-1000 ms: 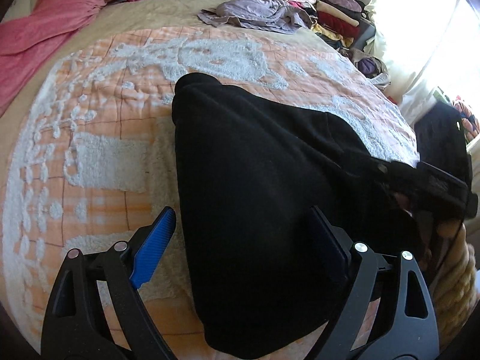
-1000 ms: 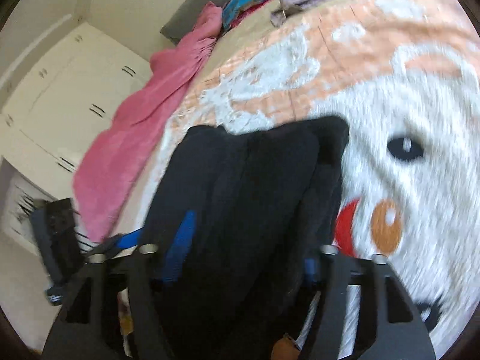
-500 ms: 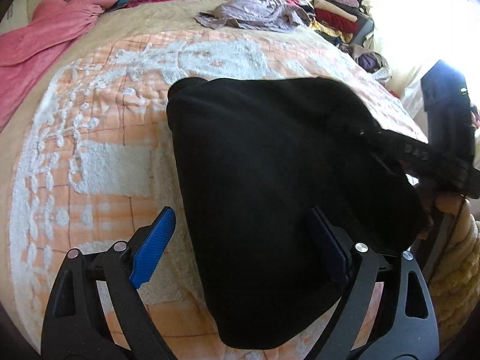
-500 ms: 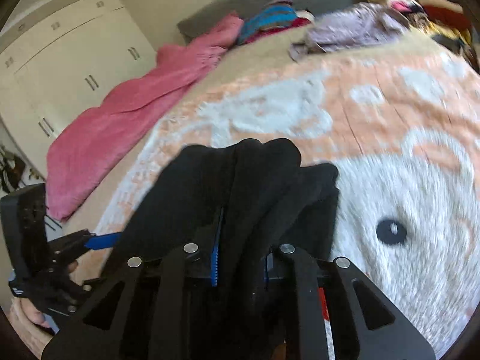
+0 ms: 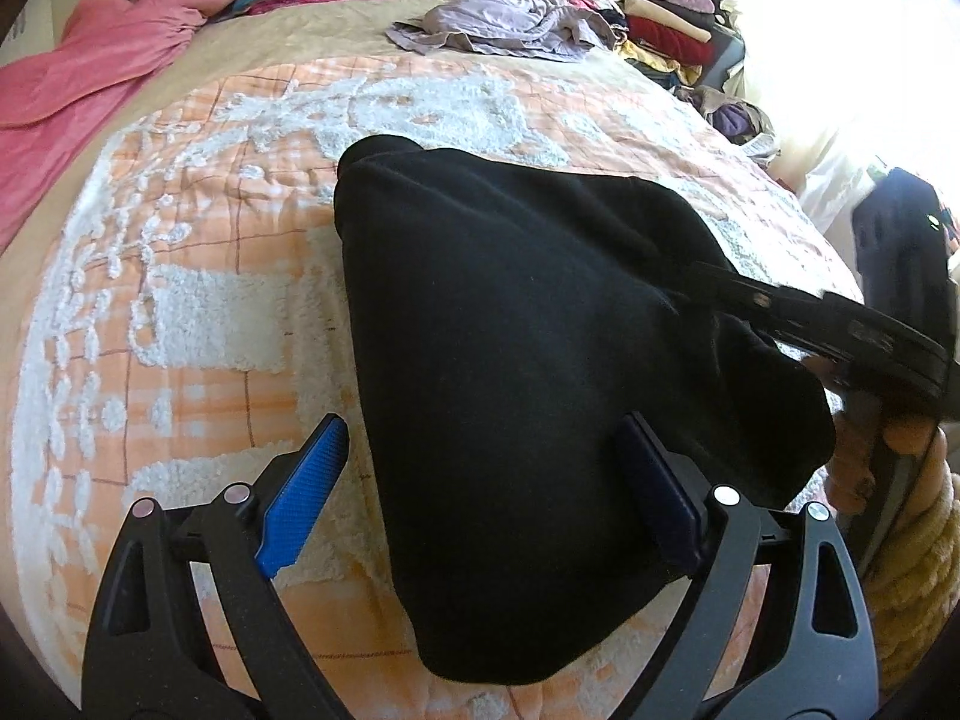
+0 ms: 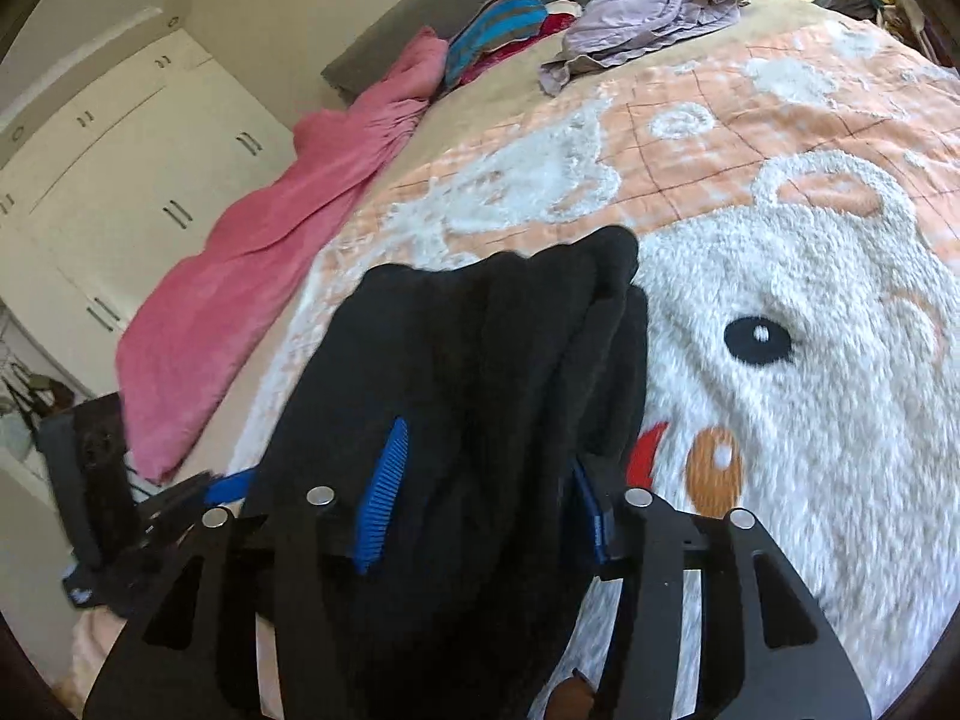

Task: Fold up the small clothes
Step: 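Press the folded sweatshirt flat with both grippers open on top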

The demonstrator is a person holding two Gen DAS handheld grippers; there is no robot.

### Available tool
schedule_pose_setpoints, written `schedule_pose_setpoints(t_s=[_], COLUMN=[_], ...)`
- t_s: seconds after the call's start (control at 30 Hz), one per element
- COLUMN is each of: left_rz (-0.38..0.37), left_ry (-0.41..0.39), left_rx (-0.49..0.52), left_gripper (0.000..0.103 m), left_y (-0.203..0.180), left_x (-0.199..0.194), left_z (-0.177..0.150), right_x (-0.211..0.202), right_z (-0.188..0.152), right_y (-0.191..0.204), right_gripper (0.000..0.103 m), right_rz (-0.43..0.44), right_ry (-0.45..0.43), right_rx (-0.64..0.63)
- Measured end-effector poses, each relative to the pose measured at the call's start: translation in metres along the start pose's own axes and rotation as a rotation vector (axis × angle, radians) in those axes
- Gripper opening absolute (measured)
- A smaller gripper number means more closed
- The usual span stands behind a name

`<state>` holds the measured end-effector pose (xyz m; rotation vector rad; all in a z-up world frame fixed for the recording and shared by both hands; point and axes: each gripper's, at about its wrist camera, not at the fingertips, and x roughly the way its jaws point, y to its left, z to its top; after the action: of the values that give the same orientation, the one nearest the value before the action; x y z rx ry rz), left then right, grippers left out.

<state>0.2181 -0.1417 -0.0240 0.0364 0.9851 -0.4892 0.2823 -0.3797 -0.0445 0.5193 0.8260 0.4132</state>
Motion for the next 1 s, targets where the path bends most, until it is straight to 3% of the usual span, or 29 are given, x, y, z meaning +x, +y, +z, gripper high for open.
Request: schedule_pose_setpoints(t_s=[0.3,0.57,0.7,0.9,1.0], left_rz=[-0.02,-0.033,-0.032,-0.037,-0.042], left_ry=[-0.012,-0.019,-0.021,-0.016,-0.013], left_rx=[-0.038,-0.06,-0.062,-0.068,-0.066], left_gripper=[0.085,0.086,0.086,0.086,0.085], left_y=[0.007,0.013,0.013,0.015,0.014], left_x=[-0.009,-0.015,-0.017,-0.018,-0.022], left_z=[-0.006,-0.011,-0.011,-0.012,-0.011], right_x=[-0.03,-0.022,-0.017,-0.02,-0.032], right_z=[-0.023,-0.028,-0.03,-0.028,-0.027], right_y=[0.009,0.014,0.019,0.03,0.042], right_gripper=[0.061,0.06,0.035,0.022,0.021], right_rz=[0.055,0.028,0.004,-0.055,-0.033], right_ry=[0.0,0.024,0.021,0.0,-0.035], right_rx=[0.018,0.008,-0.025,-0.089,-0.117])
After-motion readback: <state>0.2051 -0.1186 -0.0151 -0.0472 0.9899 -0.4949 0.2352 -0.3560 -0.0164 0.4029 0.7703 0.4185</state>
